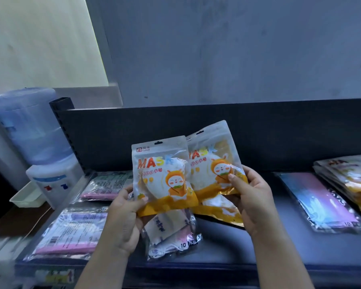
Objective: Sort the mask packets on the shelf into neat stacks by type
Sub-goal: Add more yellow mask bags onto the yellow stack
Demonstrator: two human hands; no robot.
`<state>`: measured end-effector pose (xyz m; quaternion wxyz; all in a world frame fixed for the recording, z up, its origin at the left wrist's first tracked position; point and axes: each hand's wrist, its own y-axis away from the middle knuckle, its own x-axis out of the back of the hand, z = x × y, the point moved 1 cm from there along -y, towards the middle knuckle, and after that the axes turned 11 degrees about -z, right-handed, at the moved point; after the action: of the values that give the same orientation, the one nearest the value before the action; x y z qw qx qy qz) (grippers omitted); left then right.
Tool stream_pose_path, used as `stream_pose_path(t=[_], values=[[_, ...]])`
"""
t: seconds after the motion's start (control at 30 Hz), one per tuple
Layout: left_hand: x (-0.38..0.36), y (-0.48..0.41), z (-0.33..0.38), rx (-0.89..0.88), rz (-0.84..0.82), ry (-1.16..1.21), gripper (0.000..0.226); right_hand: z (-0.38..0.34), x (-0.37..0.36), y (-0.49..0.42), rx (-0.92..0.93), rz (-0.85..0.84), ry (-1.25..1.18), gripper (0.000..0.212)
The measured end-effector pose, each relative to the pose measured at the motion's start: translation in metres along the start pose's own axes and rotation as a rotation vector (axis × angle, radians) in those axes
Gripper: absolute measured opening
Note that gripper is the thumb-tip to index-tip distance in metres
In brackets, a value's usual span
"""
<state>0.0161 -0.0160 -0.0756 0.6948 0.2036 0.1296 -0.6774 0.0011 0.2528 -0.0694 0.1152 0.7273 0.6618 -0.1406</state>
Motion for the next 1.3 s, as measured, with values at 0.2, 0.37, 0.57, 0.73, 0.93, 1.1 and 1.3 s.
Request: stream_pose_path(t=[0.2, 0.37, 0.57, 0.73, 0.93, 1.1, 1.3], values=[[-0.030, -0.002, -0.007, -0.044, -0.008, -0.012, 0.045, -0.015, 0.028, 0.009, 0.057, 0.042, -0.063, 0.017], [-0.071, -0.007, -0.020, -0.056, -0.024, -0.029, 0.040, -0.028, 0.063, 0.008, 0.089, 0.092, -0.070, 0.019], [-0.137, -0.008, -0.037, -0.072, -0.050, -0.025, 0.037, -0.059, 0.110, 0.006, 0.087, 0.084, -0.033, 0.020], [-0.203, -0.009, -0.052, -0.092, -0.086, -0.024, 0.036, -0.104, 0.163, 0.001, 0.085, 0.081, -0.019, 0.021], [-0.275, -0.011, -0.076, -0.089, -0.123, -0.028, 0.037, -0.145, 0.231, -0.010, 0.098, 0.056, 0.000, 0.023], [-0.325, -0.012, -0.102, -0.092, -0.141, 0.062, 0.039, -0.163, 0.288, -0.012, 0.196, 0.194, 0.149, 0.037], [-0.374, -0.014, -0.143, -0.094, -0.128, 0.150, 0.042, -0.179, 0.347, -0.015, 0.217, 0.396, 0.443, 0.039]])
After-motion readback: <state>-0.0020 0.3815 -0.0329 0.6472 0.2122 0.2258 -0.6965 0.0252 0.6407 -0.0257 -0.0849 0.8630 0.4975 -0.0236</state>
